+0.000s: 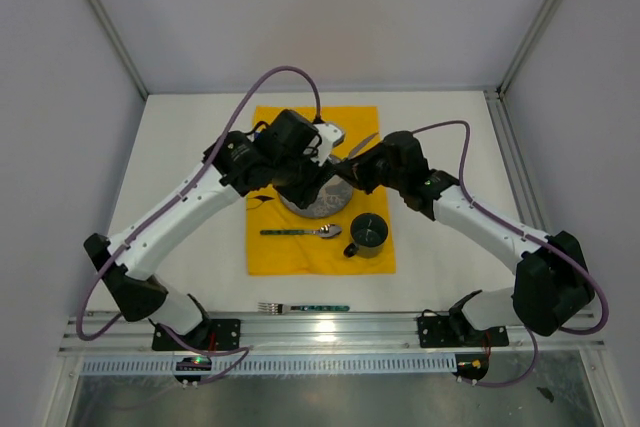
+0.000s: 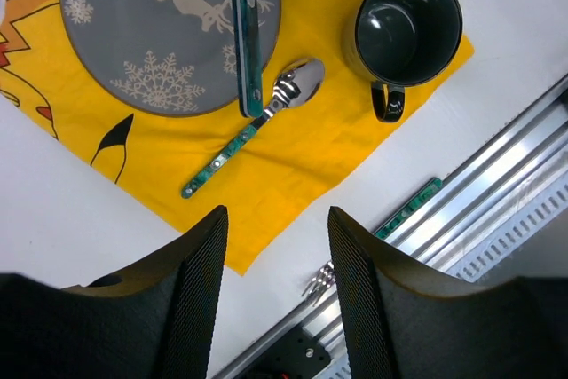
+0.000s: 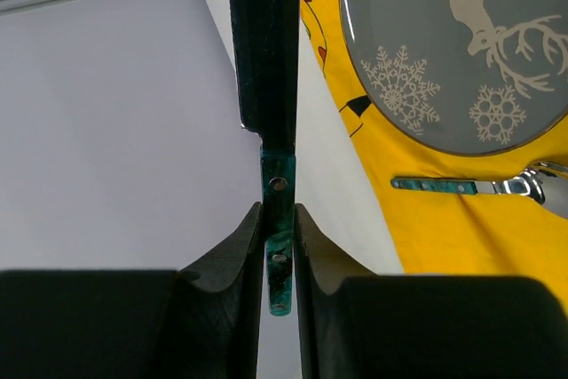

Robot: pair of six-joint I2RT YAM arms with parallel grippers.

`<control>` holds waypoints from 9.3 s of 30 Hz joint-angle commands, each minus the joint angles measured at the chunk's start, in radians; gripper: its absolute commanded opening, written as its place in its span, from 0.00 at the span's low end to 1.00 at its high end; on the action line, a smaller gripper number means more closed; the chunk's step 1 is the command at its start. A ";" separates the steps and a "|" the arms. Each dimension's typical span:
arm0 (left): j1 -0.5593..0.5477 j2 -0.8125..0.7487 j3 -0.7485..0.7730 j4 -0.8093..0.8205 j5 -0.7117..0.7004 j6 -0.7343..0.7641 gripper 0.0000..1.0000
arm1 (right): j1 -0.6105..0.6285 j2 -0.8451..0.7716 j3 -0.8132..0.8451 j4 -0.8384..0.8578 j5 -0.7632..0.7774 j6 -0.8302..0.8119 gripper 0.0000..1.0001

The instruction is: Set the dinner table for one person

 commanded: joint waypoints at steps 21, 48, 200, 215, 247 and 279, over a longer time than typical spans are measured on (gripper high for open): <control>-0.217 0.142 -0.187 0.135 -0.822 0.175 0.38 | 0.006 0.029 0.028 0.022 -0.134 0.131 0.03; -0.231 0.077 -0.167 0.319 -0.572 0.192 0.41 | 0.006 0.029 0.001 0.045 -0.139 0.182 0.03; -0.231 -0.354 -0.615 0.104 -0.130 -0.269 0.00 | -0.049 0.273 0.106 -0.144 -0.262 -0.042 0.58; -0.231 -0.325 -0.732 0.256 -0.009 -0.294 0.00 | -0.049 0.315 0.140 -0.161 -0.253 -0.057 0.57; -0.231 -0.262 -0.666 0.244 -0.078 -0.239 0.00 | -0.044 0.365 0.136 -0.178 -0.251 -0.102 0.55; -0.231 -0.254 -0.537 0.063 -0.236 -0.223 0.00 | -0.046 0.439 0.130 -0.176 -0.262 -0.160 0.52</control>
